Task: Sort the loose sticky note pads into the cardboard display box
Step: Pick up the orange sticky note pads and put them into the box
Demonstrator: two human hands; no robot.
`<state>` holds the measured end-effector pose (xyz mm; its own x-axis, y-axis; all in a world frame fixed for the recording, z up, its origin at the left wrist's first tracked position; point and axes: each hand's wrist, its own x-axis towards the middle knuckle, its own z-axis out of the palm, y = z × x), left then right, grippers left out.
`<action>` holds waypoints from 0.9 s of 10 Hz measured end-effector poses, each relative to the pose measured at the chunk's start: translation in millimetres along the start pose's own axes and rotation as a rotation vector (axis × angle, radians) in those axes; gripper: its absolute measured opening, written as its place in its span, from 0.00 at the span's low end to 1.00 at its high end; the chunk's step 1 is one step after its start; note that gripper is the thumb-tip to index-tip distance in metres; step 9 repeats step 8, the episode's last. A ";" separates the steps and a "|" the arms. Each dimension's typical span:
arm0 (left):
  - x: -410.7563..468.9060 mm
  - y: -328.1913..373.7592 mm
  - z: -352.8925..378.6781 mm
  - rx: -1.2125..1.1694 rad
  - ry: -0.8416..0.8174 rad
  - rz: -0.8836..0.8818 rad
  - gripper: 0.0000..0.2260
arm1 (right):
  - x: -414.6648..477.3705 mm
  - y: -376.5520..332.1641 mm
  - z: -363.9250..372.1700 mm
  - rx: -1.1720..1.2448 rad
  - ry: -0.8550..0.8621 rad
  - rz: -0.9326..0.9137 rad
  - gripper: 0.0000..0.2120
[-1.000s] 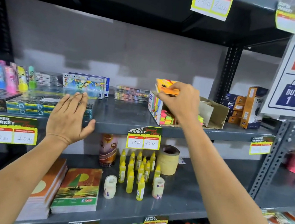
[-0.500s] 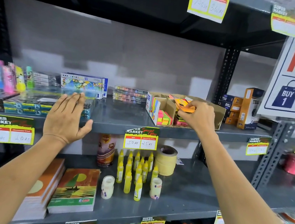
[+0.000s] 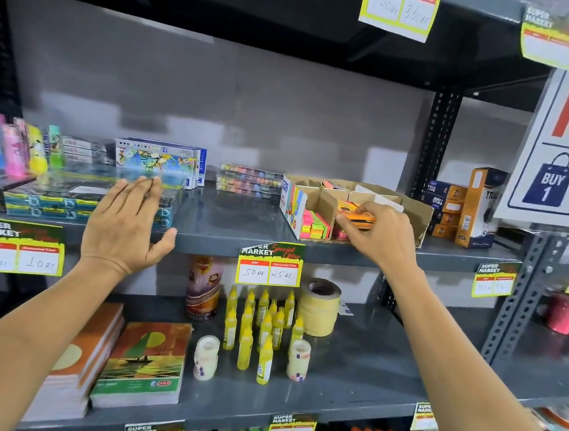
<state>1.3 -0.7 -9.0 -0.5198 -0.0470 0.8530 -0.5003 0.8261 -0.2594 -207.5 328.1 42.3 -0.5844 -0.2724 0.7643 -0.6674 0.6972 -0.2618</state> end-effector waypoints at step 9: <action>1.8 0.5 5.5 -0.032 0.063 0.010 0.33 | -72.7 14.9 49.4 0.004 0.002 -0.118 0.39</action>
